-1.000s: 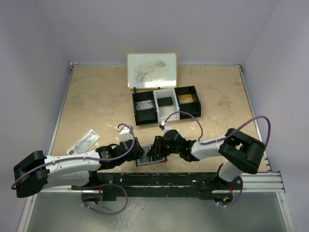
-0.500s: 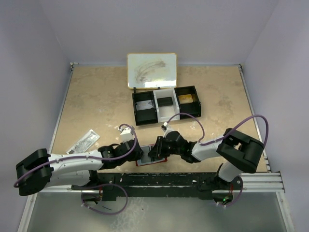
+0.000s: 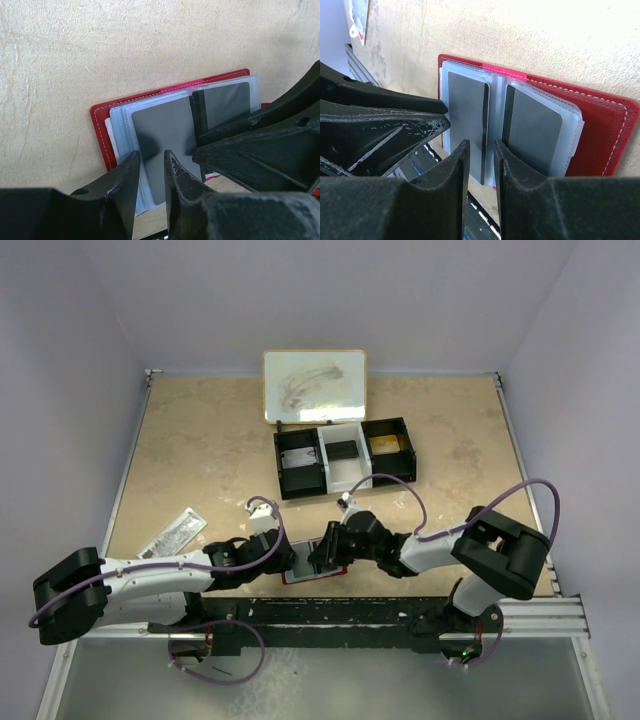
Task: Take the credit cards out of the card holder
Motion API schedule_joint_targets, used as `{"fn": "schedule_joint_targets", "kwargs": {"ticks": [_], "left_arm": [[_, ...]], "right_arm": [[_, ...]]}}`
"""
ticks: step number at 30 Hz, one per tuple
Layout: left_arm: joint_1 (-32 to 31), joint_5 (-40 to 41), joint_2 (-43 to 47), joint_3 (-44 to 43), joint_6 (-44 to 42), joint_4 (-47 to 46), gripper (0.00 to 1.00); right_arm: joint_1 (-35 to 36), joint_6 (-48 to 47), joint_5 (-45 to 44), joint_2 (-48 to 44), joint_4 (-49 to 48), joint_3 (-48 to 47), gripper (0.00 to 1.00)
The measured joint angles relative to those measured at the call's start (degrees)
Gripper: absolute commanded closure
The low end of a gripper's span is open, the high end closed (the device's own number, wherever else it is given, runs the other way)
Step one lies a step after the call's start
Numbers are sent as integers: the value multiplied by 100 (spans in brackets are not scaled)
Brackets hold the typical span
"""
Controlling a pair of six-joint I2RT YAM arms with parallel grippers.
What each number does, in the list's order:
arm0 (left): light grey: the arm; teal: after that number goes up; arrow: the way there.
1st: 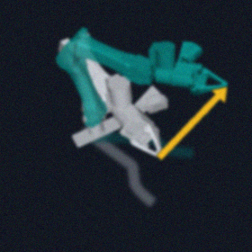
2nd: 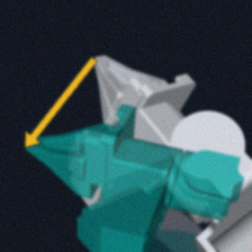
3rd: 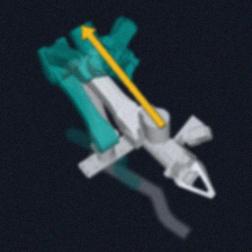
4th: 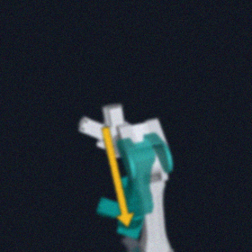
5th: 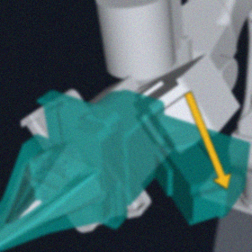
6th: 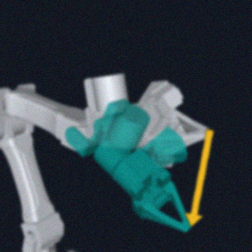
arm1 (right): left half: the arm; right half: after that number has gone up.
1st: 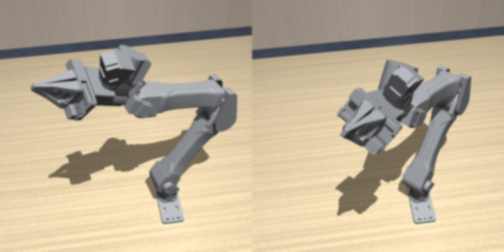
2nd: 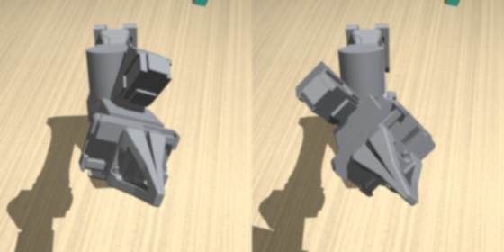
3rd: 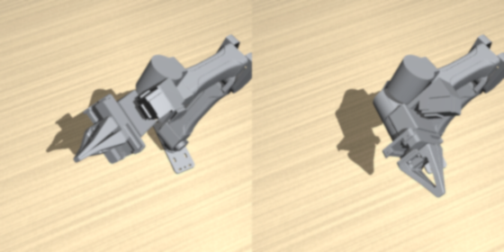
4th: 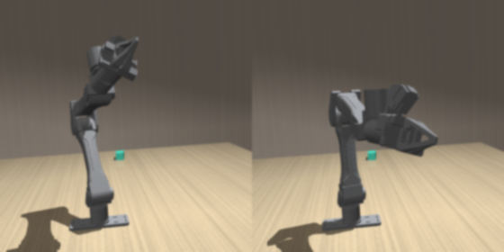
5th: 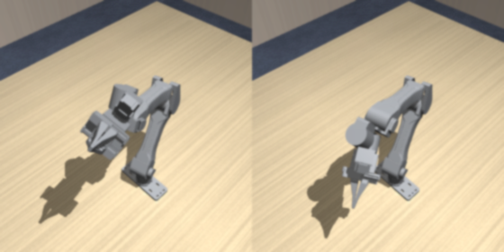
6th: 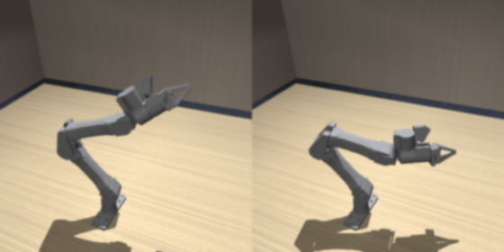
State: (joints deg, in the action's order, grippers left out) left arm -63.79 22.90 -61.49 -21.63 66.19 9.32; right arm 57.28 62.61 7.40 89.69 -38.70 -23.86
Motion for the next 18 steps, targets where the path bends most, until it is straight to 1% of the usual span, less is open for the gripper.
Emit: {"fn": "schedule_joint_targets", "kwargs": {"ticks": [2, 5, 10, 18], "left_arm": [[0, -2, 0, 0, 2, 2, 77], [0, -2, 0, 0, 2, 9, 77], [0, -2, 0, 0, 2, 13, 77], [0, -2, 0, 0, 0, 13, 78]], "right_arm": [[-15, 0, 11, -20, 0, 17, 73], [-31, -2, 11, -68, 0, 57, 79], [-35, -7, 24, -138, 11, 74, 84], [-35, -17, 122, -142, 17, 74, 78]]}}
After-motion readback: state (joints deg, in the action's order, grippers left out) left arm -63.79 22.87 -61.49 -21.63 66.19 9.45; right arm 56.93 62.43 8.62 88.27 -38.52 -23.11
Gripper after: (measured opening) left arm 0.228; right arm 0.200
